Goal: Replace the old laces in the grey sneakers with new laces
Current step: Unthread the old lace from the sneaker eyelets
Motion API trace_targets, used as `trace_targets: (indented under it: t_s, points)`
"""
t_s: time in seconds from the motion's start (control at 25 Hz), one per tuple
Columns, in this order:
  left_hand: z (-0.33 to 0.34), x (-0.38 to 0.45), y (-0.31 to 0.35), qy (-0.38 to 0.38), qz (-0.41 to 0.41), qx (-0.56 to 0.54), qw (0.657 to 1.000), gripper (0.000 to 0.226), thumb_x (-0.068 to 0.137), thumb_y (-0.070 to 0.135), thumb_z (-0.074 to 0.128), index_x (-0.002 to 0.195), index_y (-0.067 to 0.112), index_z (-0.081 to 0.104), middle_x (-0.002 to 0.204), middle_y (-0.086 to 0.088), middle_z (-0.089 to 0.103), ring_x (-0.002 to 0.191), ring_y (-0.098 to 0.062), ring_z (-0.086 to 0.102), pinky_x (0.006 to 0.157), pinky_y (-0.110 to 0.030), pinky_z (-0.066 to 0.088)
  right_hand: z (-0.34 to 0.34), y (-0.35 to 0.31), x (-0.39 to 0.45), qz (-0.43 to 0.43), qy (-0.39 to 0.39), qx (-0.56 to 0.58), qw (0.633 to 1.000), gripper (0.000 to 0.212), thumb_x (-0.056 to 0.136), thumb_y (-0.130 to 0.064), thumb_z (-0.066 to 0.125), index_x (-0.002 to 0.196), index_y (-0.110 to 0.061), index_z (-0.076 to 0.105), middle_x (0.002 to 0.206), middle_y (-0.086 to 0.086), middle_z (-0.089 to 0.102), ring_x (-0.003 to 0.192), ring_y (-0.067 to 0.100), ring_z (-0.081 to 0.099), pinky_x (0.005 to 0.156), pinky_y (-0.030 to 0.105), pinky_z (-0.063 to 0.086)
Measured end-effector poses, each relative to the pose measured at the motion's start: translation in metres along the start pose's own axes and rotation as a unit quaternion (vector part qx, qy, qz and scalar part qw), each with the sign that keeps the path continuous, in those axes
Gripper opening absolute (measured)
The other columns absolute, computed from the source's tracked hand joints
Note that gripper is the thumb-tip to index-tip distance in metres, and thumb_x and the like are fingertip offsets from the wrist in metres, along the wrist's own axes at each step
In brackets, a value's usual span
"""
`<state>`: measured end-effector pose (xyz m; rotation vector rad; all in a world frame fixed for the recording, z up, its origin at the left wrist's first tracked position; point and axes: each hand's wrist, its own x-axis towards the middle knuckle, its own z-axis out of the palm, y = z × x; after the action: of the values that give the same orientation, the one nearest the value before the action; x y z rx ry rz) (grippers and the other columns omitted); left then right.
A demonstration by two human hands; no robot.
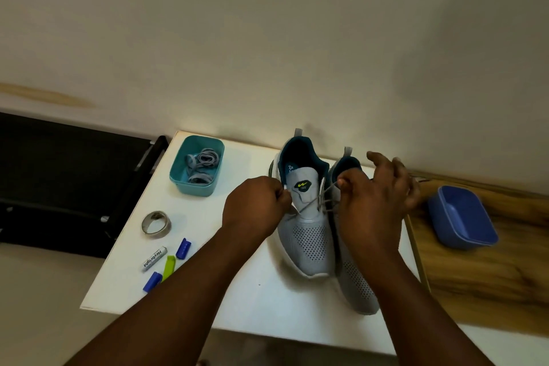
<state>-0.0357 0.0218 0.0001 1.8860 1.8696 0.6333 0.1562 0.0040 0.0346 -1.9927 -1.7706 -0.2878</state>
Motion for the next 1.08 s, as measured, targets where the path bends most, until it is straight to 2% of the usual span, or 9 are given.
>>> trace_targets:
  t_s: [0.08, 0.2, 0.28, 0.4, 0.56, 0.64, 0.8, 0.92, 1.08]
  points:
    - [0.002, -0.003, 0.003, -0.005, -0.004, -0.003, 1.000, 0.038, 0.092, 0.036, 0.056, 0.059, 0.018, 0.050, 0.057, 0.001, 0.050, 0.056, -0.016, 0.048, 0.049, -0.026, 0.025, 0.007, -0.008, -0.004, -0.035, -0.055, -0.007, 0.998, 0.014, 0.094, -0.029, 0.064, 0.105, -0.032, 0.072, 0.157, 0.005, 0.040, 0.154, 0.036, 0.015, 0.121, 0.063, 0.007]
    - [0.003, -0.006, 0.002, -0.017, -0.004, -0.012, 1.000, 0.040, 0.092, 0.035, 0.058, 0.057, 0.020, 0.045, 0.056, 0.002, 0.049, 0.057, -0.017, 0.049, 0.050, -0.027, 0.025, 0.020, -0.022, -0.013, -0.148, -0.200, -0.018, 0.968, 0.025, 0.094, -0.040, 0.064, 0.118, -0.042, 0.068, 0.169, 0.001, 0.021, 0.157, 0.034, -0.006, 0.122, 0.061, -0.006]
    - [0.001, -0.006, 0.000, -0.017, -0.003, -0.019, 1.000, 0.044, 0.095, 0.035, 0.057, 0.056, 0.022, 0.042, 0.055, 0.003, 0.047, 0.055, -0.013, 0.046, 0.050, -0.027, 0.024, 0.026, -0.027, -0.017, -0.172, -0.241, -0.015, 0.955, 0.021, 0.095, -0.044, 0.063, 0.114, -0.043, 0.071, 0.170, -0.003, 0.018, 0.157, 0.033, -0.009, 0.121, 0.059, -0.011]
    - [0.001, -0.005, -0.003, -0.013, -0.008, -0.024, 1.000, 0.046, 0.096, 0.036, 0.056, 0.055, 0.022, 0.040, 0.055, 0.003, 0.045, 0.055, -0.014, 0.044, 0.050, -0.028, 0.024, 0.026, -0.030, -0.021, -0.155, -0.228, 0.001, 0.961, 0.018, 0.095, -0.040, 0.063, 0.110, -0.038, 0.072, 0.161, -0.003, 0.035, 0.156, 0.033, 0.006, 0.122, 0.058, -0.005]
    - [0.003, -0.005, -0.001, -0.002, 0.001, 0.027, 1.000, 0.044, 0.095, 0.036, 0.055, 0.056, 0.021, 0.039, 0.055, 0.003, 0.043, 0.058, -0.017, 0.045, 0.052, -0.028, 0.026, 0.019, -0.011, -0.009, -0.083, -0.147, -0.070, 0.983, 0.033, 0.091, -0.025, 0.064, 0.124, -0.021, 0.064, 0.144, 0.008, 0.050, 0.143, 0.034, 0.032, 0.120, 0.057, 0.018]
    - [0.005, -0.006, -0.001, -0.003, 0.003, 0.011, 1.000, 0.042, 0.096, 0.037, 0.055, 0.059, 0.022, 0.044, 0.057, 0.003, 0.046, 0.059, -0.016, 0.048, 0.053, -0.028, 0.030, 0.015, -0.014, -0.010, -0.090, -0.131, -0.043, 0.986, 0.033, 0.090, -0.027, 0.067, 0.123, -0.026, 0.065, 0.152, 0.011, 0.044, 0.149, 0.039, 0.026, 0.121, 0.062, 0.013]
    - [0.006, -0.007, -0.003, -0.010, -0.008, -0.019, 1.000, 0.042, 0.098, 0.037, 0.054, 0.059, 0.024, 0.044, 0.058, 0.005, 0.049, 0.057, -0.012, 0.048, 0.052, -0.026, 0.028, 0.026, -0.035, -0.024, -0.166, -0.241, 0.003, 0.956, 0.021, 0.096, -0.042, 0.061, 0.114, -0.040, 0.071, 0.170, 0.001, 0.018, 0.157, 0.035, -0.009, 0.122, 0.060, -0.008]
    - [0.005, -0.006, -0.006, -0.012, -0.009, -0.039, 0.999, 0.044, 0.099, 0.034, 0.055, 0.058, 0.023, 0.042, 0.057, 0.003, 0.048, 0.056, -0.012, 0.045, 0.051, -0.026, 0.026, 0.032, -0.030, -0.022, -0.168, -0.238, -0.003, 0.957, 0.011, 0.093, -0.041, 0.066, 0.100, -0.039, 0.075, 0.164, -0.003, 0.030, 0.156, 0.035, -0.001, 0.121, 0.058, -0.008]
    - [0.007, -0.005, 0.001, -0.019, -0.009, 0.007, 1.000, 0.038, 0.097, 0.032, 0.056, 0.063, 0.021, 0.044, 0.060, 0.004, 0.044, 0.063, -0.016, 0.046, 0.053, -0.027, 0.024, 0.029, -0.032, -0.028, -0.134, -0.225, -0.071, 0.962, 0.024, 0.094, -0.034, 0.061, 0.117, -0.036, 0.070, 0.158, -0.001, 0.035, 0.154, 0.034, 0.010, 0.122, 0.060, -0.001]
